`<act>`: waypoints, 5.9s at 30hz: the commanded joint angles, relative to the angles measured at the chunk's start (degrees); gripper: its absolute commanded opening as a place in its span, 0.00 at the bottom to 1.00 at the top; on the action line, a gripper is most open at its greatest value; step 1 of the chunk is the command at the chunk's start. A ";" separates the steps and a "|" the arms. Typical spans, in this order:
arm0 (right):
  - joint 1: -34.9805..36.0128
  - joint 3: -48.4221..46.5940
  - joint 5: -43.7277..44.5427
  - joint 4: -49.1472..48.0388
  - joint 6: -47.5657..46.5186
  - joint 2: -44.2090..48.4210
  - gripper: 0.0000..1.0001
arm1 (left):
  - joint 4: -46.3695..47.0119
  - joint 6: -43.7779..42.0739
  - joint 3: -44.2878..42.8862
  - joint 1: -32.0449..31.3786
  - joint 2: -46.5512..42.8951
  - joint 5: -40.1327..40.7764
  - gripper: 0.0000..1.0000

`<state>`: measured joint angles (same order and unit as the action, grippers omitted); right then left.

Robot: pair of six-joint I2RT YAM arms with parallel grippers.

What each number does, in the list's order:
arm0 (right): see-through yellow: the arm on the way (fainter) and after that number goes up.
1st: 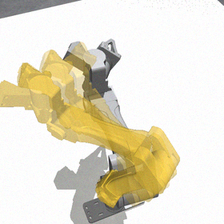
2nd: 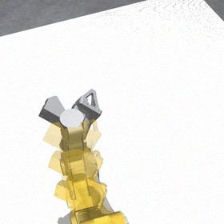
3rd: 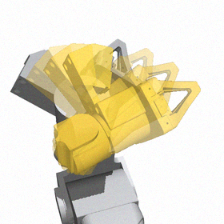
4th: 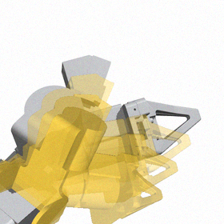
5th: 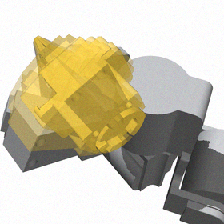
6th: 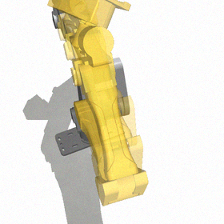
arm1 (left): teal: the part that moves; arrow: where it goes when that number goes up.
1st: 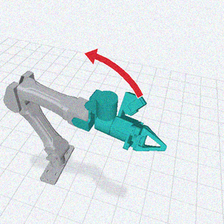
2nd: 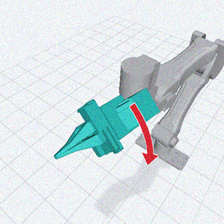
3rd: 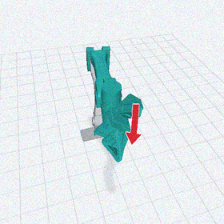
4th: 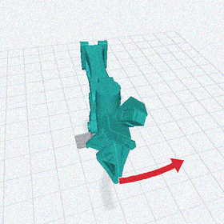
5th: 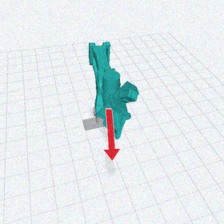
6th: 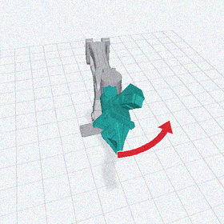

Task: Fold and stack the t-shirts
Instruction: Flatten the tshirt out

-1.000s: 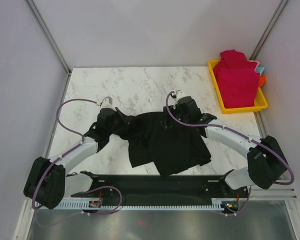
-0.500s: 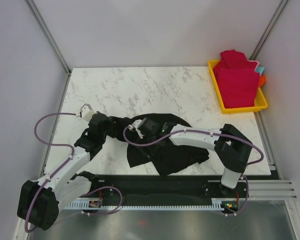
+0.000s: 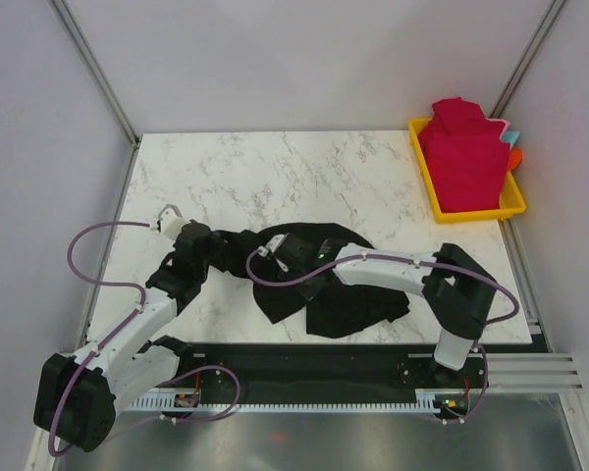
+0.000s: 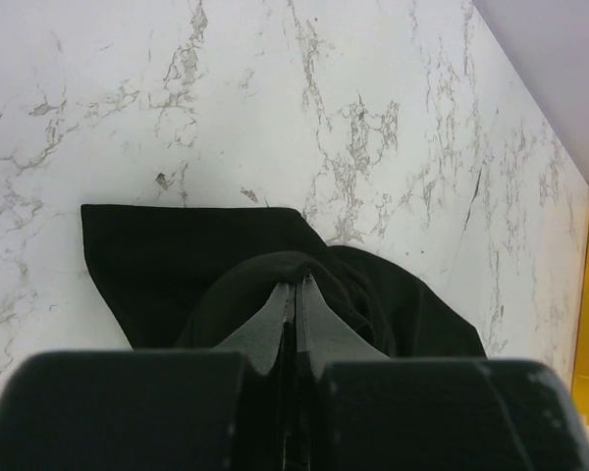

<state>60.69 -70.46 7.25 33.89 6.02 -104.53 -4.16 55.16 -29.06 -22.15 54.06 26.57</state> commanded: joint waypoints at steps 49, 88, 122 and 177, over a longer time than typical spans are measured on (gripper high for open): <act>-16.83 3.31 8.58 -4.96 7.95 11.80 0.00 | 5.13 4.52 -2.31 1.23 9.73 9.55 0.02; -20.96 8.84 4.26 -14.38 12.70 8.47 0.69 | -8.24 4.96 -21.14 13.64 24.96 -16.72 0.88; -28.52 11.22 4.09 -20.09 16.39 6.44 0.00 | -10.16 7.95 -7.33 11.96 23.71 -1.87 0.62; -38.89 15.71 -2.41 -9.11 21.93 53.40 0.06 | -35.39 -8.92 -43.09 9.67 -18.49 -6.69 0.02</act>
<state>22.11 -54.24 12.19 22.72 28.71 -48.80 -36.40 50.65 -67.88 -12.67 32.47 22.33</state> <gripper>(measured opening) 0.053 0.036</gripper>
